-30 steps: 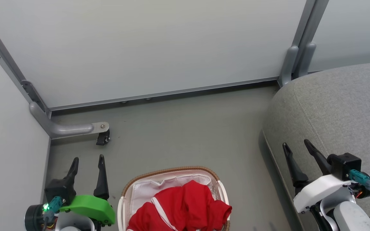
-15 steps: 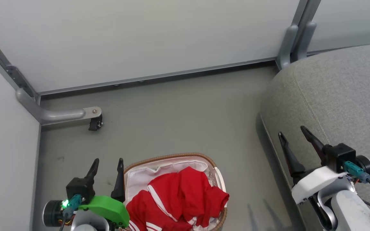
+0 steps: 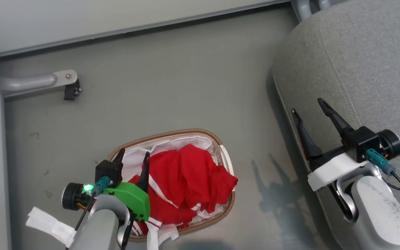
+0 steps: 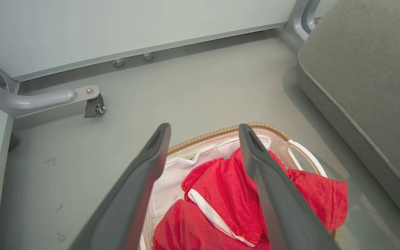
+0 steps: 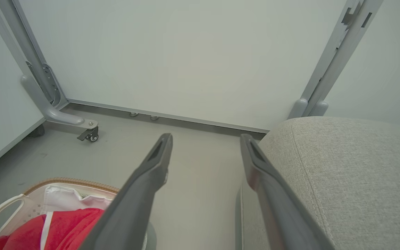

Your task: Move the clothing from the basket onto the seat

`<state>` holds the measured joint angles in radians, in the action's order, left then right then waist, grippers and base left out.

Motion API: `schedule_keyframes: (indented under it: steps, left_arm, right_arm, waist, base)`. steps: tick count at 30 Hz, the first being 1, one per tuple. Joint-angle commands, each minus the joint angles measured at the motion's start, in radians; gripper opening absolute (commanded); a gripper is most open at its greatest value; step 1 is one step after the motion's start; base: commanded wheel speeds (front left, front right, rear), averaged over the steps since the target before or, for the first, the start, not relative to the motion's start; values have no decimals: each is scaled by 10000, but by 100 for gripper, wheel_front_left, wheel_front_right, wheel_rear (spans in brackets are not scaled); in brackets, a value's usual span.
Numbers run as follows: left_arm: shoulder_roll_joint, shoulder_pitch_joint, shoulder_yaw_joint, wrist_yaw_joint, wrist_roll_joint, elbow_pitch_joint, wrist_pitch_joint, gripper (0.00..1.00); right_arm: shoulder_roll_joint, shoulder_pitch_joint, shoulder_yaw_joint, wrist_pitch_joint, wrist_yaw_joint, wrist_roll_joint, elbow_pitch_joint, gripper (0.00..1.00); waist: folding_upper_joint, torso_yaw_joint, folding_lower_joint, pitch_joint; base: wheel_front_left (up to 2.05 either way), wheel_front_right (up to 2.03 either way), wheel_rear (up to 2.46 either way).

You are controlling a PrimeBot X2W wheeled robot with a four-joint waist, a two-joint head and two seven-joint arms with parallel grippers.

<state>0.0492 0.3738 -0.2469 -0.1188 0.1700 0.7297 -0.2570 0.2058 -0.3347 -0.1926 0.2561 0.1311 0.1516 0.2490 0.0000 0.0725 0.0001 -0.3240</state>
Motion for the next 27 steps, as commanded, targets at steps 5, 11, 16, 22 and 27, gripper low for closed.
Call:
schedule_keyframes:
  steps: [5, 11, 16, 22, 27]
  left_arm:
    - [44, 1067, -454, -48, -47, 1780, -80, 100]
    - [44, 1655, -909, -45, 504, 3680, -42, 100]
    - [43, 1910, -1243, 54, 1173, 4698, 397, 100]
    - [43, 2166, -1648, 258, 1752, 5097, 811, 100]
    - [43, 2485, -1891, 540, 1987, 5287, 1126, 100]
  right_arm:
    - [-60, -363, -72, 106, -6, -242, -11, 100]
    - [-102, -401, -188, 104, -8, -13, 236, 100]
    - [-19, -383, -244, 104, -8, -43, 248, 100]
    - [139, -525, -278, 104, -8, -5, 90, 100]
    - [177, -692, -184, 104, -8, -97, -221, 100]
  waist:
    - [0, 680, -1, -1755]
    - [0, 835, -1, -2128]
    - [0, 875, -1, -2293]
    - [0, 884, -1, -2639]
    - [0, 853, -1, -3111]
  base:
    - [0, 0, 0]
    - [0, 0, 0]
    - [0, 0, 0]
    - [0, 0, 0]
    - [0, 0, 0]
